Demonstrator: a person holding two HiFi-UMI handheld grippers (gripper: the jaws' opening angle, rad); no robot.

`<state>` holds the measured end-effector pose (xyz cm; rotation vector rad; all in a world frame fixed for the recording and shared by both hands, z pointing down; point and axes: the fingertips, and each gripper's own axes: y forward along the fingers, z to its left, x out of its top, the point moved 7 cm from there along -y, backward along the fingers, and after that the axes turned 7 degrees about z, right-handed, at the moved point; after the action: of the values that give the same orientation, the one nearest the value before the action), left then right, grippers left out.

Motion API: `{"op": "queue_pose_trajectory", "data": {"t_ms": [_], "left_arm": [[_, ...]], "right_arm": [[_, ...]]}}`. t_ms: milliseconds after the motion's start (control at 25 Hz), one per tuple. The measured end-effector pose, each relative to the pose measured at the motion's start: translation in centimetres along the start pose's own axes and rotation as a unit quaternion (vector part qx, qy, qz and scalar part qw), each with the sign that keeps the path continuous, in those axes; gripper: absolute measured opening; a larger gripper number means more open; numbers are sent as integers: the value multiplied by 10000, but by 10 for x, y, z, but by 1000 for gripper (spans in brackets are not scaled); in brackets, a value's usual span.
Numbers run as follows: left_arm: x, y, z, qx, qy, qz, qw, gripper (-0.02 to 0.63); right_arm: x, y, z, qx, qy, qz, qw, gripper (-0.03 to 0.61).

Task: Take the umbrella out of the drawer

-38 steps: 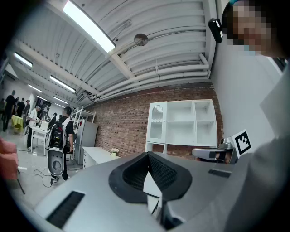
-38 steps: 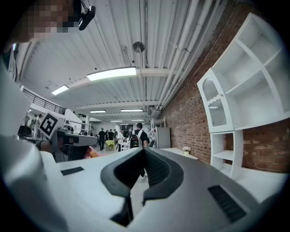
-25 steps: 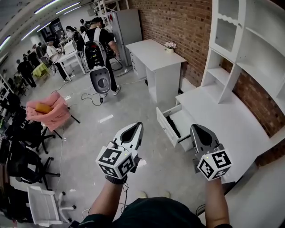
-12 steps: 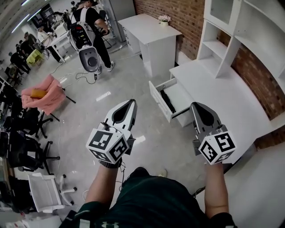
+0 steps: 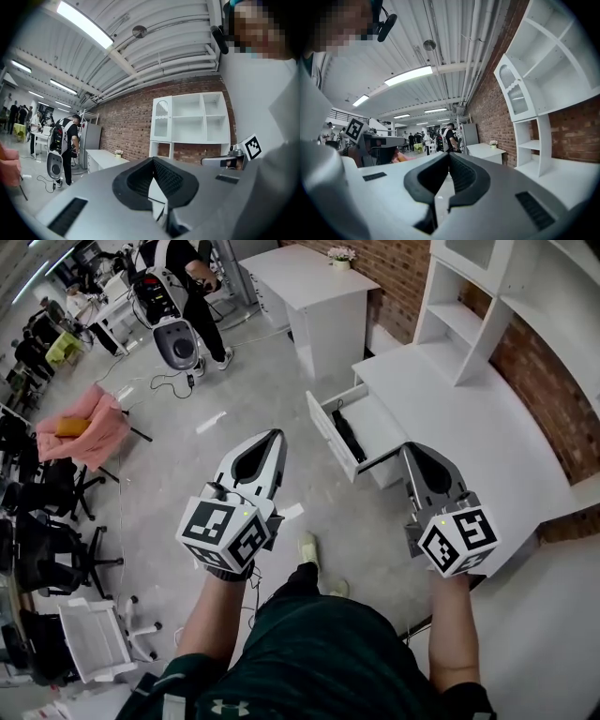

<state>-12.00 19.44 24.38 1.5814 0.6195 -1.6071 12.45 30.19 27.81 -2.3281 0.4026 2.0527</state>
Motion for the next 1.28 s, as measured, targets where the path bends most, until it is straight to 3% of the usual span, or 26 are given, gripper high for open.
{"op": "queue_pose_trajectory", "data": {"t_ms": [320,800,1280], "left_arm": [[-3,54,42,-129,-89,37,9999,6],[-10,148,147,-426,-132,229,9987,6],[-24,197,230,-553,-270,422,9972,6]], "right_arm": [[-6,53,-23,-160,10,310,9994,3],[-19,180,-45,-459,111,888,9949,4],[-37,270,-57,-655,183,1428,9874,5]]}}
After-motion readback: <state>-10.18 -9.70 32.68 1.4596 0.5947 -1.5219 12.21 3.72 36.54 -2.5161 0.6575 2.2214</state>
